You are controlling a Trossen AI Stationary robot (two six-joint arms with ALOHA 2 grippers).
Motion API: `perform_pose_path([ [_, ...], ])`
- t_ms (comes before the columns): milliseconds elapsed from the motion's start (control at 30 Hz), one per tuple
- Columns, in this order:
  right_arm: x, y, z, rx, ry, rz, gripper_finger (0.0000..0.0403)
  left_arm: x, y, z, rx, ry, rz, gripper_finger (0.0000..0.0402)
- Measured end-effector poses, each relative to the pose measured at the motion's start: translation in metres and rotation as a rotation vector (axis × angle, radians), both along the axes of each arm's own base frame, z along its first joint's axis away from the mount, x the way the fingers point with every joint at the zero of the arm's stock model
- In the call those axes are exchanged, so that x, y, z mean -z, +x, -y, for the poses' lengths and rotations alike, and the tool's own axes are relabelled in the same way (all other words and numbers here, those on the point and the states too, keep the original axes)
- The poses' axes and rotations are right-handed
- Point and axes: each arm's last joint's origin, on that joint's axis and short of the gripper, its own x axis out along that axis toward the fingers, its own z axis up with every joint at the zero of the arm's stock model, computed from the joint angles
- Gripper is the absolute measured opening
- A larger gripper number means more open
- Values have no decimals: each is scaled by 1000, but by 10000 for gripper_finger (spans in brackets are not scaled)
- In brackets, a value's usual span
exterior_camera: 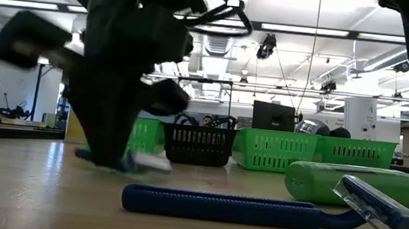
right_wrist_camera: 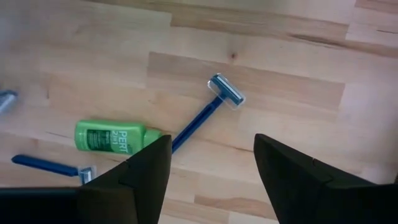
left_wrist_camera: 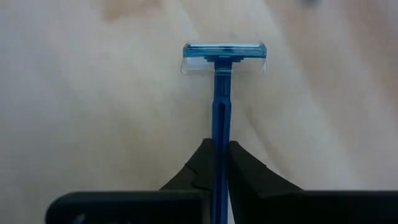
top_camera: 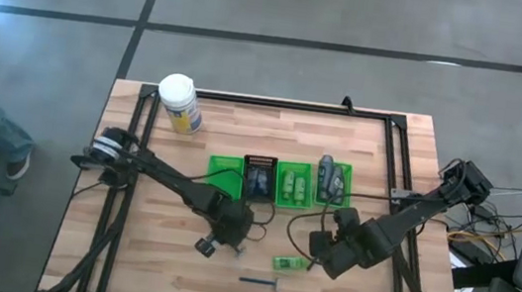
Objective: Pick & Place Travel size toiletries
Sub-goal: Put the blue razor into the left green basket
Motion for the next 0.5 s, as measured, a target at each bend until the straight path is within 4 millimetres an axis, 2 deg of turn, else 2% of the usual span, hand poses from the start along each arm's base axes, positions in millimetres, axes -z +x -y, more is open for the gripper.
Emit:
perform_pose_path([
  [167,-2,-1,1,1,-25,20,210,-60,-16,-7,-457,-211,98,20],
  [300,-4,-1,4,5,-63,57,202,-98,-48,-23,-912,-381,237,20],
  [367,-5,-1,5,7,-83,72,199,-106,-68,-36,-1165,-446,308,20],
  [500,-6,-1,6,-8,-117,92,194,-87,-105,-67,-1614,-552,352,22],
])
